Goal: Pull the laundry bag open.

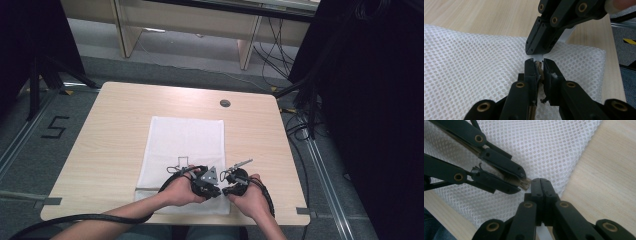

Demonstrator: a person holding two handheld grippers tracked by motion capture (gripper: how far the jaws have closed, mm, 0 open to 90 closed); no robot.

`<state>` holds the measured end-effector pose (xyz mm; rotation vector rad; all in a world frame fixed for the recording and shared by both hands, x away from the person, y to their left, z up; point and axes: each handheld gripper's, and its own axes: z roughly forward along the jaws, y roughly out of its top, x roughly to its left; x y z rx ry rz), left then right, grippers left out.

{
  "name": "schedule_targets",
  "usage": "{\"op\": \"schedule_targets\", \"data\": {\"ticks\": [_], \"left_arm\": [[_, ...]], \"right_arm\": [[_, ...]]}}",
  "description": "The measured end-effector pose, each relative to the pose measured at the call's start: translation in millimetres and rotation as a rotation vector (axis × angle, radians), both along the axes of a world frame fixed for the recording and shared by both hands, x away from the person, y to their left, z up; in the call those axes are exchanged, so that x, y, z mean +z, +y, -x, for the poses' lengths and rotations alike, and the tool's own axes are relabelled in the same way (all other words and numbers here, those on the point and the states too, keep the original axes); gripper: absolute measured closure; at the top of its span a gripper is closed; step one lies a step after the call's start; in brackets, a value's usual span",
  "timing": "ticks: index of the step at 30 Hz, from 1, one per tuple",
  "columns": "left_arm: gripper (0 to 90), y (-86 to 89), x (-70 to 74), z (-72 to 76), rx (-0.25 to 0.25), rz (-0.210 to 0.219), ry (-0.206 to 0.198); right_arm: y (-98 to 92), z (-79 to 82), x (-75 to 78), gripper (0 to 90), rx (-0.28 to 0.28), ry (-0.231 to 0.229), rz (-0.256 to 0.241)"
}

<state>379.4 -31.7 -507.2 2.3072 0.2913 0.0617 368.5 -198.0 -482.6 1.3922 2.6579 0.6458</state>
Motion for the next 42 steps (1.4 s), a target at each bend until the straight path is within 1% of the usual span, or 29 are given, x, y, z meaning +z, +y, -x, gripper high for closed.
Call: {"op": "schedule_targets", "data": {"ticks": [3,4,5,6,8,9,10,12,13,14,15,16,18,20,23,24,25,26,28,29,30,31,32,33,38,39,40,41,42], "left_arm": [[81.6,0.2,0.8,-0.3,-0.006,-0.003,-0.01],[81.6,0.2,0.7,0.0,-0.003,-0.001,-0.008],[81.6,0.2,0.7,0.1,-0.003,-0.001,-0.009],[81.7,0.2,0.4,0.9,0.006,0.003,0.001],[81.7,0.8,0.9,1.3,0.004,0.004,-0.001],[81.7,1.1,1.3,1.3,0.002,0.001,-0.003],[81.7,1.6,2.4,0.7,-0.011,-0.011,-0.02],[81.7,2.1,3.0,1.4,-0.003,-0.01,-0.011],[81.7,3.4,4.0,1.6,0.001,-0.011,-0.007],[81.7,4.8,4.7,1.0,-0.007,-0.007,-0.009],[81.7,6.1,5.1,1.5,0.001,-0.007,-0.011],[81.7,8.1,5.0,2.0,0.005,0.0,-0.002],[81.7,8.7,4.8,1.9,0.007,0.003,-0.002],[81.7,8.9,3.9,1.5,0.002,0.012,0.002],[81.7,9.0,3.9,1.7,-0.001,0.012,0.001],[81.7,9.5,5.4,2.2,0.001,0.001,-0.009],[81.7,9.5,5.4,2.2,0.001,0.001,-0.009],[81.7,9.7,6.0,2.4,0.002,0.003,-0.008],[81.7,10.6,7.1,3.0,0.0,0.001,-0.009],[81.6,11.4,7.6,3.2,0.0,-0.003,-0.015],[81.7,12.1,7.6,3.8,0.002,0.001,-0.011],[81.7,13.3,8.1,3.0,-0.005,-0.006,-0.021],[81.7,13.9,7.8,3.7,0.002,0.002,-0.012],[81.7,15.0,7.6,4.2,0.009,0.011,-0.008],[81.7,17.4,8.8,3.7,0.003,0.007,-0.014],[81.6,17.7,8.8,4.0,0.008,0.008,-0.011],[81.7,18.3,9.0,3.9,0.006,0.011,-0.01],[81.7,19.1,9.7,3.1,-0.002,0.005,-0.016],[81.6,19.5,9.5,3.5,0.006,0.008,-0.009]], "right_arm": [[0.3,-0.2,-0.3,90.0,0.002,-0.002,0.001],[1.9,0.6,1.1,90.0,-0.021,0.013,0.019],[1.6,-0.4,0.3,90.0,0.001,0.0,0.015],[2.4,0.2,0.8,90.0,-0.011,0.009,0.019],[2.3,0.1,0.8,90.0,-0.008,0.009,0.019],[2.2,0.0,0.8,90.0,-0.01,0.011,0.017],[1.7,-0.2,0.9,90.0,-0.016,0.018,0.013],[1.5,0.0,1.1,90.0,-0.021,0.023,0.014],[1.9,0.3,0.5,90.0,-0.025,0.029,-0.002],[1.0,-0.3,0.8,90.0,-0.029,0.022,0.013],[1.1,-0.3,0.9,90.0,-0.027,0.022,0.013],[2.9,0.8,1.1,90.0,-0.033,0.038,0.002],[2.8,0.4,0.8,90.0,-0.034,0.033,0.001],[1.8,-0.5,0.5,90.0,-0.019,0.027,0.0],[2.1,-0.3,0.5,90.0,-0.013,0.024,0.004],[1.9,-0.8,0.5,90.0,-0.002,0.005,0.016],[1.9,-0.8,0.5,90.0,-0.002,0.005,0.016],[2.5,-1.4,0.6,90.0,0.012,0.003,0.027],[2.7,-1.3,0.8,90.0,0.008,0.005,0.029],[2.5,-0.5,1.2,90.0,-0.019,0.022,0.023],[3.1,0.4,1.1,90.0,-0.034,0.039,0.002],[3.1,0.4,1.1,90.0,-0.034,0.039,0.002],[1.1,-1.1,0.7,90.0,-0.011,0.019,0.009],[1.5,-1.0,0.5,90.0,-0.014,0.018,0.011],[2.4,-0.2,1.0,90.0,-0.022,0.018,0.021],[0.8,-2.1,-0.4,90.0,0.011,-0.004,0.016],[0.6,-2.0,-0.3,90.0,0.014,-0.003,0.013],[0.5,-2.0,-0.3,90.0,0.014,-0.003,0.013],[0.5,-2.0,-0.3,90.0,0.014,-0.003,0.012]]}}
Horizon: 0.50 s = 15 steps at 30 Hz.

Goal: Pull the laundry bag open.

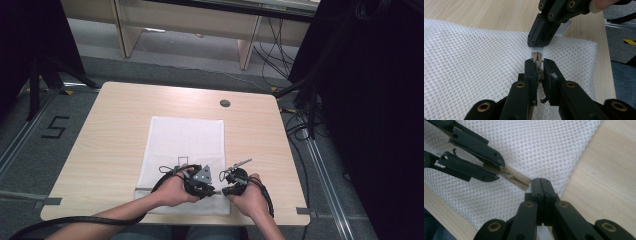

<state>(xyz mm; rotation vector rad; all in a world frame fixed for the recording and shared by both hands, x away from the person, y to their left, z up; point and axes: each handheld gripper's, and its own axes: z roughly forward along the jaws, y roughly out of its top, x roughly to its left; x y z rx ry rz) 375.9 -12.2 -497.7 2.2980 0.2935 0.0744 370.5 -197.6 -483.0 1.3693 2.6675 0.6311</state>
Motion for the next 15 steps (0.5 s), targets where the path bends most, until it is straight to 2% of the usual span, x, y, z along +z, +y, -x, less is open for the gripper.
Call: {"op": "schedule_targets", "data": {"ticks": [1,2,4,7,9,12,13,15], "left_arm": [[81.7,0.8,0.6,-0.5,-0.009,-0.005,-0.012],[81.7,1.3,0.9,0.0,-0.003,-0.003,-0.009],[81.7,1.5,0.9,0.7,0.004,-0.001,-0.001],[81.7,2.2,2.2,0.4,-0.005,-0.008,-0.013],[81.7,2.4,2.4,1.3,0.003,-0.001,0.0],[81.6,3.0,3.3,1.4,0.0,-0.005,-0.003],[81.7,3.2,3.6,0.6,-0.008,-0.005,-0.016],[81.7,3.5,3.6,1.5,0.002,-0.006,-0.006]], "right_arm": [[0.0,0.0,-0.1,90.0,0.001,0.0,-0.001],[0.9,1.1,0.4,90.0,-0.013,0.006,-0.001],[0.9,1.2,0.5,90.0,-0.013,0.006,0.0],[1.1,1.4,0.5,90.0,-0.013,0.005,0.001],[1.1,1.4,0.5,90.0,-0.014,0.005,0.001],[1.1,1.4,0.5,90.0,-0.014,0.006,0.0],[1.1,1.4,0.5,90.0,-0.015,0.005,0.0],[1.1,1.3,0.5,90.0,-0.015,0.006,0.0]]}}
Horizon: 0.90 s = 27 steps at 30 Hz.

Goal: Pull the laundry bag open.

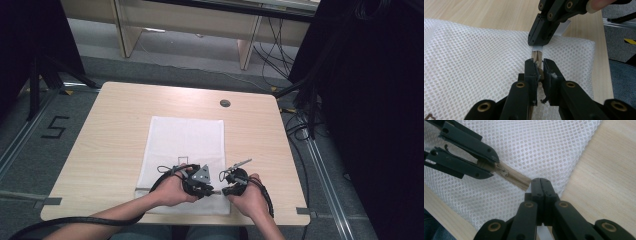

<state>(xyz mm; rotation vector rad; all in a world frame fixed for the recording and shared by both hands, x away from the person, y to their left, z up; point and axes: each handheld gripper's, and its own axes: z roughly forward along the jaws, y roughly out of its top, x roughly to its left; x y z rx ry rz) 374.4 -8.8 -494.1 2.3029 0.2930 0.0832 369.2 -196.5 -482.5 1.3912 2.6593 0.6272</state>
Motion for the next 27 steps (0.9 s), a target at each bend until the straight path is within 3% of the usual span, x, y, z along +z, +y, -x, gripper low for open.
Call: {"op": "schedule_targets", "data": {"ticks": [1,2,12,27], "left_arm": [[81.7,1.1,0.8,-1.0,-0.008,-0.016,-0.01],[81.7,0.6,0.3,-0.1,0.0,0.002,0.003],[81.7,2.8,2.3,-0.4,-0.011,-0.004,-0.012],[81.7,4.1,3.2,0.9,-0.004,-0.002,-0.004]], "right_arm": [[0.0,0.1,0.0,90.0,0.0,-0.001,0.0],[0.0,0.1,0.0,90.0,0.0,-0.001,0.0],[0.0,0.1,0.1,90.0,-0.003,0.002,-0.001],[0.4,1.0,1.0,90.0,-0.02,0.017,0.004]]}}
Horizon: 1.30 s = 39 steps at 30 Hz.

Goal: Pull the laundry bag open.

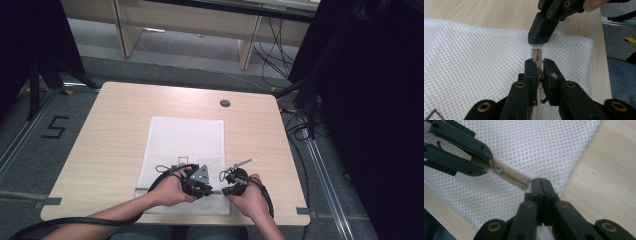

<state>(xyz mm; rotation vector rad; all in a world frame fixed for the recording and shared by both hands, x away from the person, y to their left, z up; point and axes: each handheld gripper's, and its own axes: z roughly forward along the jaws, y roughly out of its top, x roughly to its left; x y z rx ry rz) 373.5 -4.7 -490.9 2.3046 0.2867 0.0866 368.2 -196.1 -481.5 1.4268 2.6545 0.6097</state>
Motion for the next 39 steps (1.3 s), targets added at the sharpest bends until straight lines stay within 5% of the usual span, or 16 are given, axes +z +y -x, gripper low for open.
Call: {"op": "schedule_targets", "data": {"ticks": [39], "left_arm": [[81.8,8.7,1.9,0.6,0.002,-0.001,0.001]], "right_arm": [[-1.7,-1.7,-1.0,90.0,0.017,-0.011,-0.013]]}}
